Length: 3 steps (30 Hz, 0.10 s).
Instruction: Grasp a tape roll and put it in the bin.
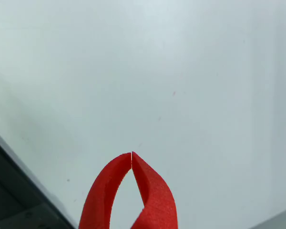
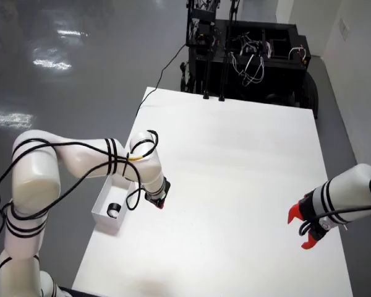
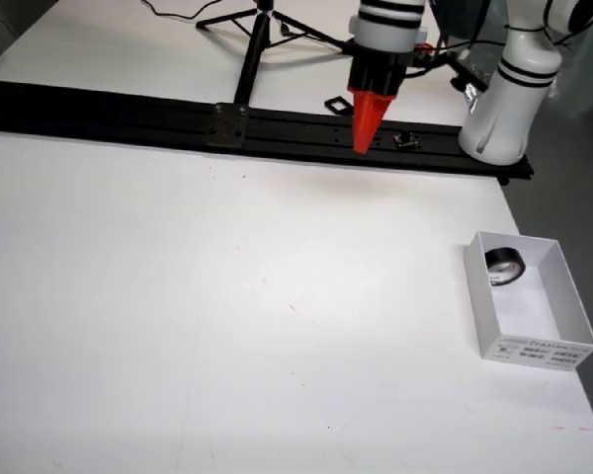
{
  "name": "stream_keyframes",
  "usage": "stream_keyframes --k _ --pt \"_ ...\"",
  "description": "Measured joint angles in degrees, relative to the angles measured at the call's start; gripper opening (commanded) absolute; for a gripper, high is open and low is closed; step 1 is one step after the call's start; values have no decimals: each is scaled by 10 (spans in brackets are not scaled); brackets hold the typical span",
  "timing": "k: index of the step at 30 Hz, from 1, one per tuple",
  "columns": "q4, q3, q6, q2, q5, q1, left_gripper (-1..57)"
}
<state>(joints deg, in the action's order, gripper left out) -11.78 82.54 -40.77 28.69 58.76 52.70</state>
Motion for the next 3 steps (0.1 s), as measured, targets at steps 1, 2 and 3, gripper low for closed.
stream_keyframes --k 1,2,3 --pt "0 -4 -1 -2 2 8 -5" --pt "0 -7 -2 -4 4 16 -5" --pt "0 -12 -2 -7 7 25 -5"
